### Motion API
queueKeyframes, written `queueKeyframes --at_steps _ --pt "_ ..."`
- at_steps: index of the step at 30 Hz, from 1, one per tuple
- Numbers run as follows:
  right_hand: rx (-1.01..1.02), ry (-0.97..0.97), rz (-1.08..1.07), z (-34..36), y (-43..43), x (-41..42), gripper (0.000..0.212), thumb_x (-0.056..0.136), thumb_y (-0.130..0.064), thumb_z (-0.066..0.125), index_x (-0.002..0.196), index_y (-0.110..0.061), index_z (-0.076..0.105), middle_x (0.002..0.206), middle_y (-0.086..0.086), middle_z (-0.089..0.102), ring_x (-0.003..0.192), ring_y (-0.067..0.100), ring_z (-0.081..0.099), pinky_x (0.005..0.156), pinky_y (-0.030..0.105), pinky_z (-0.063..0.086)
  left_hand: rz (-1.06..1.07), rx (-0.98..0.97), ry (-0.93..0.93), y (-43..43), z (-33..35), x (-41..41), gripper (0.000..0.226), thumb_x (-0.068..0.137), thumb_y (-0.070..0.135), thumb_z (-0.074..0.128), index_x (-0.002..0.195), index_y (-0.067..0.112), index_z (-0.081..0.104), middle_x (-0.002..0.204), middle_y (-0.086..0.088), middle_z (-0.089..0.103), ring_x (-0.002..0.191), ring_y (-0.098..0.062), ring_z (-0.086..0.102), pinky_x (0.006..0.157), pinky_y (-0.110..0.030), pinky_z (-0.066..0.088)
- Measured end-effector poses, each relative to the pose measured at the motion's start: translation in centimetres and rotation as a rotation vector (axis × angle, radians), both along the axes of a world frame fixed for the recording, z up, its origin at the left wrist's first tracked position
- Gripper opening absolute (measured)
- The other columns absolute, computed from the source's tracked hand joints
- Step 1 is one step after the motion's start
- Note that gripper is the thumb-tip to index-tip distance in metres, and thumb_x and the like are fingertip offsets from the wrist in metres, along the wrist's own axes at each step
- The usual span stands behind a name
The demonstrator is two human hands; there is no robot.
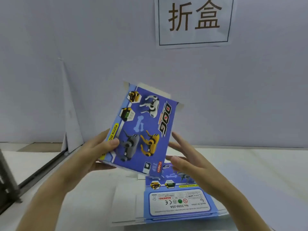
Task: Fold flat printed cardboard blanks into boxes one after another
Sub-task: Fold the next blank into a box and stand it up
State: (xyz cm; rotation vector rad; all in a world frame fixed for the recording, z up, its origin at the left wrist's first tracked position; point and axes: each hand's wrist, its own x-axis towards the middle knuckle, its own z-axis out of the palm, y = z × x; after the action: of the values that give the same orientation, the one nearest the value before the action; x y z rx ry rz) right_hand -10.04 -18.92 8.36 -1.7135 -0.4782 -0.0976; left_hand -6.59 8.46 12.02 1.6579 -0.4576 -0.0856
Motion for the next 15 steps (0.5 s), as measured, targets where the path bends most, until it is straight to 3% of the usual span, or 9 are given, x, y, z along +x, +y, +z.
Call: queueKeyframes --at_steps 2,4,7,9,10,12,13,15 --pt "-0.078 0.026 -0.060 -0.6 0.3 0.5 0.071 0.076 -0.064 0.061 0.137 -0.055 0.027 0.141 -0.019 0.047 0.110 0.000 0.061 0.089 0.025 0.054 0.212 -0.127 0.187 3.2 -1.1 0.3 0.047 0.056 0.048 0.079 0.099 0.029 0.074 0.102 -0.006 0.074 0.081 -0.022 0.072 0.060 -0.033 0.059" --pt "-0.024 0.038 -0.078 -1.1 0.7 0.7 0.067 0.073 -0.057 0.055 0.137 -0.052 0.033 0.134 -0.015 0.054 0.105 0.004 0.065 0.087 0.026 0.054 0.471 -0.422 0.305 6.9 -2.0 0.6 0.043 0.064 0.044 0.076 0.098 0.019 0.068 0.093 -0.010 0.073 0.076 -0.027 0.068 0.058 -0.042 0.060" --pt "-0.013 0.082 -0.081 -1.4 1.4 0.8 0.062 0.075 -0.054 0.051 0.136 -0.050 0.037 0.126 -0.016 0.059 0.100 0.005 0.068 0.082 0.023 0.054 0.646 -0.915 0.231 10.8 -2.3 1.2 0.057 0.083 0.056 0.062 0.124 0.018 0.053 0.116 -0.010 0.062 0.102 -0.032 0.062 0.082 -0.051 0.053" --pt "-0.082 0.113 -0.087 -1.9 1.9 1.0 0.061 0.077 -0.054 0.049 0.136 -0.048 0.035 0.126 -0.017 0.057 0.101 0.004 0.067 0.084 0.022 0.053 0.584 -0.963 0.140 10.6 -2.4 1.8 0.065 0.086 0.061 0.053 0.137 0.022 0.043 0.137 -0.008 0.050 0.123 -0.033 0.050 0.104 -0.055 0.038" --pt "-0.134 0.120 -0.099 -2.2 2.0 1.1 0.061 0.077 -0.054 0.048 0.136 -0.047 0.033 0.127 -0.017 0.055 0.103 0.005 0.065 0.087 0.025 0.052 0.524 -0.858 0.083 9.2 -2.8 2.0 0.053 0.089 0.058 0.049 0.134 0.029 0.047 0.136 0.000 0.052 0.125 -0.027 0.047 0.108 -0.056 0.033" --pt "-0.256 0.130 -0.143 -2.9 1.9 1.5 0.056 0.084 -0.053 0.047 0.138 -0.046 0.032 0.129 -0.016 0.052 0.111 0.008 0.060 0.095 0.032 0.050 0.457 -0.418 -0.034 5.2 -4.3 2.2 0.027 0.094 0.045 0.052 0.121 0.048 0.049 0.121 0.024 0.056 0.117 -0.009 0.047 0.104 -0.043 0.037" --pt "-0.312 0.133 -0.166 -3.4 1.6 1.8 0.051 0.090 -0.049 0.047 0.139 -0.044 0.033 0.131 -0.016 0.051 0.112 0.008 0.058 0.096 0.031 0.048 0.405 -0.156 -0.109 2.8 -5.4 2.3 0.033 0.093 0.040 0.056 0.123 0.051 0.046 0.119 0.030 0.055 0.114 -0.002 0.047 0.098 -0.031 0.039" --pt "-0.428 0.137 -0.221 -4.6 0.8 2.5 0.045 0.097 -0.041 0.047 0.141 -0.040 0.036 0.136 -0.012 0.050 0.117 0.008 0.053 0.095 0.026 0.045 0.173 0.353 -0.246 -2.3 -8.4 2.2 0.043 0.093 0.042 0.056 0.134 0.046 0.044 0.134 0.022 0.051 0.122 0.001 0.046 0.089 -0.011 0.037"
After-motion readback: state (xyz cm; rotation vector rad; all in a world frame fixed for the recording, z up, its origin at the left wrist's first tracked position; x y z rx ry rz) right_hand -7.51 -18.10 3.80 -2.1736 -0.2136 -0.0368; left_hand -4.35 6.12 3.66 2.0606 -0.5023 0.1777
